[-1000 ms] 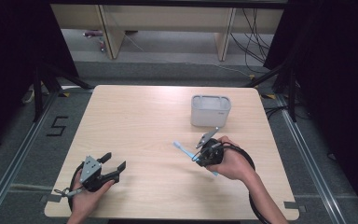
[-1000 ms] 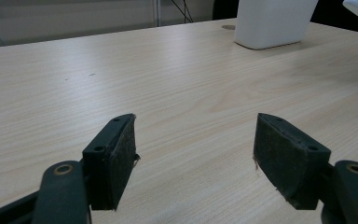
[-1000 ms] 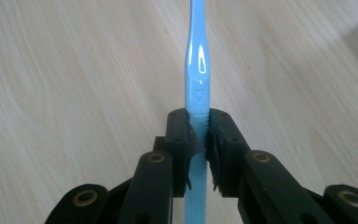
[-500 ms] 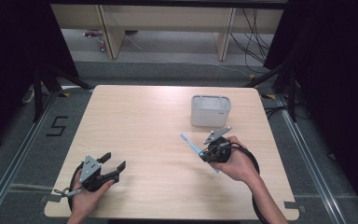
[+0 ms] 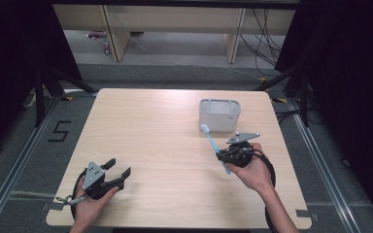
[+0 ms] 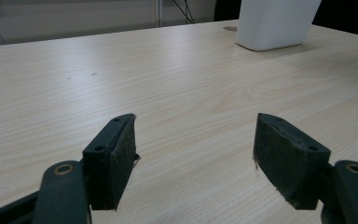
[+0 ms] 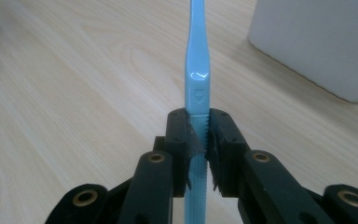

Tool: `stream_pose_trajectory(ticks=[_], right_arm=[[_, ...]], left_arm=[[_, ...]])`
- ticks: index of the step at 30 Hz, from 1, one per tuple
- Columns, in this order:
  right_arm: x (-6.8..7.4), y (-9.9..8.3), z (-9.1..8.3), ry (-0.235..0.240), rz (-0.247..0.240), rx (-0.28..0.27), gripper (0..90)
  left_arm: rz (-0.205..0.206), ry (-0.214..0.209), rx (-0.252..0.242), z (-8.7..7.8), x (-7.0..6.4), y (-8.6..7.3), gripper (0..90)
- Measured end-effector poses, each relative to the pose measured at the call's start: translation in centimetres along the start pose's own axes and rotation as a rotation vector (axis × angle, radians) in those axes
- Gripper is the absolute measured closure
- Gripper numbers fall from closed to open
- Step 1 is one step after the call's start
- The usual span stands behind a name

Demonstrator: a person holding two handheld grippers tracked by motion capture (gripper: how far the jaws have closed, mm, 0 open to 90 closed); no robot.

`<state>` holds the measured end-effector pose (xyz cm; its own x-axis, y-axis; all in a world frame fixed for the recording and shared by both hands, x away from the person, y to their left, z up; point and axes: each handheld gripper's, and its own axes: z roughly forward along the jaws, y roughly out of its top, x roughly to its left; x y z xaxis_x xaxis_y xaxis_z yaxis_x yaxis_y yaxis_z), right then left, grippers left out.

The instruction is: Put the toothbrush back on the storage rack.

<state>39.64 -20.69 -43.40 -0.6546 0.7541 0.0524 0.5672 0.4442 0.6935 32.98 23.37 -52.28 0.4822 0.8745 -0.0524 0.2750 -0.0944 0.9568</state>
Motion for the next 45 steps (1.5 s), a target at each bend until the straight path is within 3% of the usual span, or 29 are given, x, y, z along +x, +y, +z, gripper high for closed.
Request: stream_pose_trajectory(ticks=[2, 3, 4, 5, 11, 15, 16, 17, 22, 25, 27, 28, 31, 33, 34, 37, 38, 42, 45], right_arm=[[-0.4, -0.2, -0.1, -0.009, -0.008, -0.027, 79.1], [-0.3, -0.3, -0.2, -0.013, 0.021, -0.038, 79.1], [-0.6, -0.4, -0.3, -0.019, 0.012, -0.049, 79.1], [-0.4, -0.4, -0.5, -0.021, 0.051, -0.055, 79.1], [-1.2, -0.6, -0.9, -0.064, 0.052, -0.135, 79.1], [-1.5, -0.7, -1.1, -0.065, 0.098, -0.189, 79.1], [-1.4, -0.8, -1.2, -0.083, 0.12, -0.196, 79.1], [-1.7, -0.8, -1.3, -0.097, 0.106, -0.207, 79.1], [-1.8, -1.0, -1.4, -0.087, 0.167, -0.232, 79.1], [-2.0, -1.0, -1.6, -0.123, 0.164, -0.255, 79.1], [-2.1, -1.0, -1.7, -0.117, 0.194, -0.269, 79.1], [-2.3, -1.1, -1.8, -0.133, 0.177, -0.274, 79.1], [-2.3, -1.1, -1.9, -0.145, 0.225, -0.302, 79.1], [-2.6, -1.2, -2.1, -0.176, 0.208, -0.322, 79.1], [-2.5, -1.2, -2.0, -0.174, 0.235, -0.34, 79.1], [-2.9, -1.2, -2.2, -0.191, 0.233, -0.371, 79.1], [-2.6, -1.1, -2.3, -0.189, 0.274, -0.37, 79.1], [-3.1, -1.1, -2.5, -0.223, 0.239, -0.4, 79.1], [-3.1, -1.0, -2.5, -0.212, 0.265, -0.416, 79.1]], left_arm=[[0.0, 0.0, 0.0, 0.0, 0.0, 0.0, 29.4], [-0.001, 0.001, 0.0, 0.0, 0.0, 0.0, 29.4], [0.0, 0.001, 0.001, 0.0, 0.0, 0.0, 29.4], [0.0, 0.001, 0.0, 0.0, 0.0, 0.0, 29.4], [-0.001, 0.001, 0.0, 0.0, 0.0, 0.0, 29.6], [-0.003, 0.001, -0.002, 0.0, 0.0, 0.0, 29.6], [-0.003, 0.001, -0.001, 0.0, 0.0, 0.0, 29.6], [-0.002, 0.0, -0.001, 0.0, 0.1, 0.0, 29.6], [-0.003, 0.001, -0.001, 0.0, 0.0, 0.0, 29.6], [-0.003, 0.001, 0.0, 0.0, 0.1, 0.0, 29.6], [-0.003, 0.001, 0.0, 0.0, 0.1, 0.0, 29.6], [-0.003, 0.001, -0.001, 0.0, 0.1, 0.0, 29.6], [-0.003, 0.001, 0.0, 0.0, 0.1, 0.0, 29.6], [-0.005, 0.001, -0.001, 0.0, 0.1, 0.0, 29.6], [-0.004, 0.001, -0.001, 0.0, 0.1, 0.0, 29.6], [-0.005, 0.001, -0.001, 0.0, 0.1, 0.0, 29.6], [-0.005, 0.0, -0.001, 0.0, 0.1, 0.0, 29.6], [-0.006, 0.001, -0.002, 0.0, 0.1, 0.0, 29.6], [-0.007, 0.001, -0.001, -0.1, 0.1, 0.0, 29.6]])
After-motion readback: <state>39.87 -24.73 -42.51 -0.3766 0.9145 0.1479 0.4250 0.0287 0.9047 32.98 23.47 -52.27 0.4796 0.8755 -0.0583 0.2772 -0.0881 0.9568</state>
